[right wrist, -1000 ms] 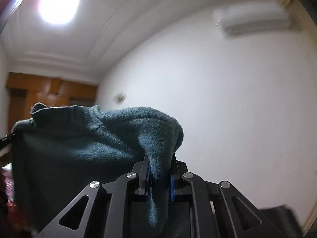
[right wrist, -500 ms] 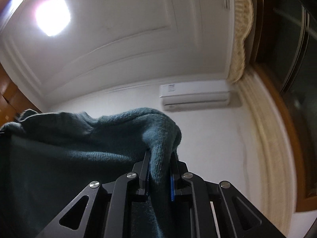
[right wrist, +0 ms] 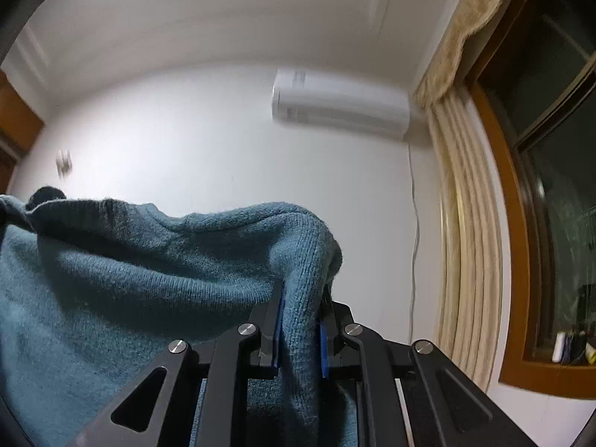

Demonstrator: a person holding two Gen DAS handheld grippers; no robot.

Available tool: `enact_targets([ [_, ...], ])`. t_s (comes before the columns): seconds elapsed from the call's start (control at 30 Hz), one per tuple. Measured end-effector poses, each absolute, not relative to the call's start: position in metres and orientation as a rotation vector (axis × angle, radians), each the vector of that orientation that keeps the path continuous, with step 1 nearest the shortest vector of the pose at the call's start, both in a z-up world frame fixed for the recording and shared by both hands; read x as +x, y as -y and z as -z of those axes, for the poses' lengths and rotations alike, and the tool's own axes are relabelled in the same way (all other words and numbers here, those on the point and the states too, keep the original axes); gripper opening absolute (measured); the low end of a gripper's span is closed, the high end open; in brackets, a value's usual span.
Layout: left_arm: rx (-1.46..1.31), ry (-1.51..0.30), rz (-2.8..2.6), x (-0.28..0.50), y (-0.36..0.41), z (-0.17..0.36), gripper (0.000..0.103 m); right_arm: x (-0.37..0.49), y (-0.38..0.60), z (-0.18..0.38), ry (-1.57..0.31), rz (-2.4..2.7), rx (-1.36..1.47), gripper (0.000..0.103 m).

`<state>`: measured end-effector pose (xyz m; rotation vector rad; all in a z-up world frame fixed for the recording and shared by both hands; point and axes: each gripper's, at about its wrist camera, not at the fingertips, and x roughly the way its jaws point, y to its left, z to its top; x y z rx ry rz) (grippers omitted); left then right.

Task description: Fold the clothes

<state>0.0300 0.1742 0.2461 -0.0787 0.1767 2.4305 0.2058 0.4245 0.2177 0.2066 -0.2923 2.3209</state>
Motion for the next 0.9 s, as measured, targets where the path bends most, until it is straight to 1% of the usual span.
enact_targets([
  [0.1,-0.261,-0.225,-2.416,-0.021,-0.214,-0.206,0.019,0.15,-0.48,-0.19,0.249,-2.329,0.015,0.015],
  [0.2,-0.404,-0.291,-2.405,-0.064,-0.257,-0.17,0.019,0.103,-0.517,-0.154,0.172,-2.352,-0.163,0.015],
  [0.37,-0.637,-0.363,-2.376,-0.128,-0.314,-0.108,0.019,0.033,-0.561,-0.087,0.131,-2.333,-0.431,0.015],
  [0.47,-0.75,-0.4,-2.361,-0.152,-0.339,-0.07,0.019,0.001,-0.583,-0.053,0.088,-2.326,-0.562,0.015],
  [0.57,-0.836,-0.442,-2.354,-0.171,-0.356,-0.038,0.019,-0.025,-0.597,-0.028,0.086,-2.313,-0.655,0.015],
  [0.67,-0.919,-0.484,-2.343,-0.187,-0.371,-0.014,0.023,-0.046,-0.608,-0.008,0.089,-2.308,-0.74,0.015],
  [0.73,-0.986,-0.529,-2.331,-0.196,-0.379,0.002,0.029,-0.056,-0.617,0.006,0.058,-2.313,-0.81,0.017],
  [0.77,-1.008,-0.561,-2.331,-0.198,-0.381,0.007,0.037,-0.062,-0.623,0.012,0.036,-2.316,-0.85,0.022],
  [0.8,-1.022,-0.593,-2.328,-0.199,-0.382,0.012,0.048,-0.065,-0.628,0.018,0.017,-2.313,-0.878,0.031],
  [0.83,-1.026,-0.606,-2.323,-0.2,-0.38,0.015,0.053,-0.063,-0.63,0.022,0.005,-2.301,-0.88,0.038],
  [0.87,-1.03,-0.617,-2.318,-0.201,-0.377,0.018,0.064,-0.061,-0.633,0.025,-0.006,-2.289,-0.882,0.058],
  [0.9,-1.043,-0.59,-2.312,-0.203,-0.371,0.017,0.071,-0.058,-0.636,0.028,-0.016,-2.283,-0.878,0.07],
])
